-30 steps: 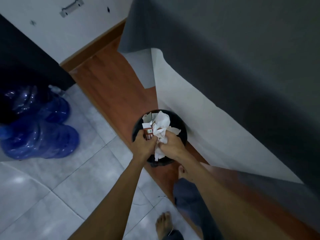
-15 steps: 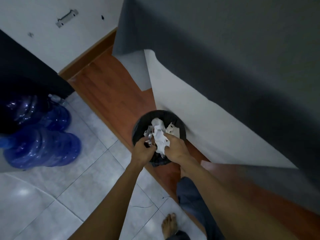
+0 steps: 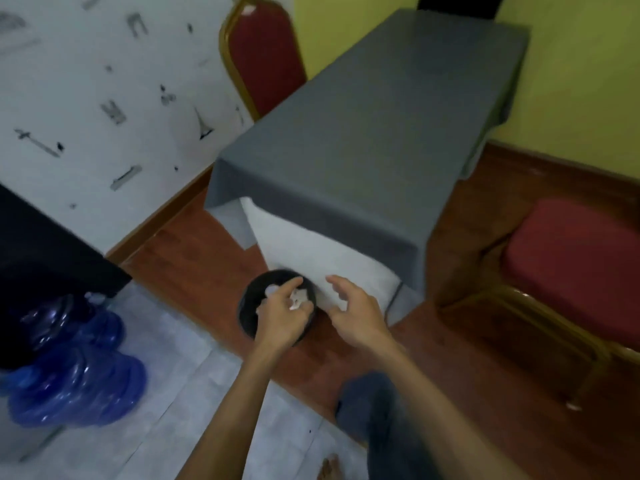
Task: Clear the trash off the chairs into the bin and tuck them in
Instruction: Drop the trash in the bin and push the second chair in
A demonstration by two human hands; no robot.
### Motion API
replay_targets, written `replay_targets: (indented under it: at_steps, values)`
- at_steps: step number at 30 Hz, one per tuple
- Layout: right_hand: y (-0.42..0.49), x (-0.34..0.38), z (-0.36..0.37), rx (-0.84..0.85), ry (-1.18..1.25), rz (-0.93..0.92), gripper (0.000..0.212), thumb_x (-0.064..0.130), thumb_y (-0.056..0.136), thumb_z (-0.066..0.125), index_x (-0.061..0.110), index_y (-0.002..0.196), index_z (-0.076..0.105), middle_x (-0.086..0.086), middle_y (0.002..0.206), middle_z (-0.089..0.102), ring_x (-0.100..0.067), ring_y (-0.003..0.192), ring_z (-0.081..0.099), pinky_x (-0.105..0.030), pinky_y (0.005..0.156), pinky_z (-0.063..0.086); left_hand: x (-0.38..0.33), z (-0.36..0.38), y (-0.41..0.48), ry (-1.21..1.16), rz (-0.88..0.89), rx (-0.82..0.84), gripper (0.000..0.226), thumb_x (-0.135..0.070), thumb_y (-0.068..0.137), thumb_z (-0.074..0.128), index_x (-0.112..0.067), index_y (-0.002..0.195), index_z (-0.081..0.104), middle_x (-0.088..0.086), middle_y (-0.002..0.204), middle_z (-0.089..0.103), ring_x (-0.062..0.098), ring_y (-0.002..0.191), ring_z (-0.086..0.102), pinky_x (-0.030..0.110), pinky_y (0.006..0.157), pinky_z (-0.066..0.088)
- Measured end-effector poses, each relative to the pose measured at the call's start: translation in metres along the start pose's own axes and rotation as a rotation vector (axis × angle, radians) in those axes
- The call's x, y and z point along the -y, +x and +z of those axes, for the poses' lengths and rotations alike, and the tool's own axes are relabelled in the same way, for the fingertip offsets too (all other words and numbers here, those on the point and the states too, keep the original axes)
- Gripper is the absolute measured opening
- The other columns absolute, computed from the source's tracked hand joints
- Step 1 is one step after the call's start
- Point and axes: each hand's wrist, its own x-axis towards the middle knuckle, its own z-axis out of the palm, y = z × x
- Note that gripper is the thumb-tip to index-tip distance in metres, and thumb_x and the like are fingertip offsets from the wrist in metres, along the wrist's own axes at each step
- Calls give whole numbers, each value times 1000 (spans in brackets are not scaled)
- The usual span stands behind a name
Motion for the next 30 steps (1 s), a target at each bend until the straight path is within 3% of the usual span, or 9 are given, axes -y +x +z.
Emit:
replay_targets:
  at_steps: [3, 6, 10, 16, 22, 25, 27, 30]
  values:
    - [-27, -3, -53, -123, 35, -10, 55, 11, 91, 62, 24, 143, 55, 1, 145, 59, -15, 133, 54, -24, 108, 41, -42, 25, -24, 33, 152, 63, 54, -22, 89, 65, -27, 141, 55, 5, 119, 70, 18, 107, 65, 21, 81, 43]
    - [-52, -13, -108, -235, 71, 27, 56, 9, 92, 61, 24, 145, 53, 2, 144, 60, -12, 134, 54, -16, 102, 37, -95, 60, -40, 81, 297, 134, 54, -25, 89, 64, -31, 142, 54, 1, 139, 62, 19, 120, 62, 24, 89, 45]
    - [-77, -39, -175, -391, 97, 49, 55, 12, 93, 62, 24, 145, 53, 0, 143, 61, -15, 134, 55, -21, 105, 38, -159, 115, -53, 119, 454, 244, 55, -27, 87, 64, -35, 141, 54, -3, 140, 61, 14, 123, 59, 19, 91, 40]
    - [-103, -115, -292, -556, 113, 139, 53, 12, 93, 63, 24, 144, 55, 0, 142, 62, -16, 133, 55, -24, 105, 41, -246, 233, -65, 143, 546, 419, 58, -27, 84, 67, -35, 140, 55, 0, 136, 64, 12, 120, 62, 18, 90, 44]
    - [-156, -182, -430, -618, 123, 272, 50, 11, 92, 65, 21, 141, 58, 1, 139, 65, -13, 131, 58, -26, 108, 42, -346, 352, -117, 174, 586, 523, 53, -26, 85, 68, -31, 137, 59, -4, 130, 67, 12, 109, 65, 27, 93, 52]
    - [-190, -194, -496, -654, 128, 344, 47, 13, 92, 66, 22, 138, 61, 2, 136, 67, -11, 128, 59, -18, 100, 38, -394, 389, -147, 176, 576, 558, 51, -25, 86, 68, -32, 136, 60, -5, 113, 70, 7, 94, 64, 24, 85, 51]
    - [-210, -194, -533, -684, 124, 371, 45, 16, 92, 67, 23, 137, 62, 5, 134, 68, -11, 127, 60, -17, 97, 37, -422, 403, -165, 194, 582, 581, 51, -26, 86, 68, -33, 136, 59, -4, 116, 70, 9, 100, 63, 26, 91, 51]
    - [-233, -193, -576, -734, 153, 403, 44, 19, 92, 67, 25, 135, 62, 7, 131, 69, -9, 124, 61, -20, 97, 40, -458, 418, -185, 219, 601, 638, 52, -24, 86, 68, -32, 136, 59, -3, 124, 69, 3, 92, 61, 22, 86, 48]
